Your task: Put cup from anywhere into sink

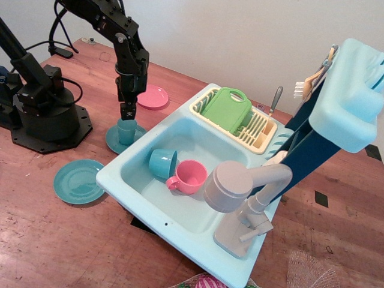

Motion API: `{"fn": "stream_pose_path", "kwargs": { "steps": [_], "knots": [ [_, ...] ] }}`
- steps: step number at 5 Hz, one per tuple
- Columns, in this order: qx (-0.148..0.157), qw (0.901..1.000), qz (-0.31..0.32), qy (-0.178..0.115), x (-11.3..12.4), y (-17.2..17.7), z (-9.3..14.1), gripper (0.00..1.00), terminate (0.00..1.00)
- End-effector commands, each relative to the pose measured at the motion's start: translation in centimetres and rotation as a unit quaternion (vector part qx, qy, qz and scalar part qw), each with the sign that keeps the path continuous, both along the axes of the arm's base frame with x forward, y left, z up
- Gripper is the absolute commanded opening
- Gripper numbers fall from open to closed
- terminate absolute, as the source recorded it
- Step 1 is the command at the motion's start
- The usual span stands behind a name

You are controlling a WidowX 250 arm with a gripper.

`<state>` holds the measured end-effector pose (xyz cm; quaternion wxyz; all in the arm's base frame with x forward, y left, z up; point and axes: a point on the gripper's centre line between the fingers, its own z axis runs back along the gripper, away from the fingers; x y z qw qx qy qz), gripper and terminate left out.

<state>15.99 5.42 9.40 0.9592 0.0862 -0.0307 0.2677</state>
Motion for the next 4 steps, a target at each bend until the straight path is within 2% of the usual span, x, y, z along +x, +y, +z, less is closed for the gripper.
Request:
{"fn": "stream_pose_path", "kwargs": {
  "steps": [1,4],
  "knots": [
    [0.000,1.0000,0.000,0.000,0.0,0.0,0.0,1.00,0.00],
    [-0.014,0.9998,-0.005,-0.013,1.0,-0.4,-3.5,1.00,0.00]
  ]
}}
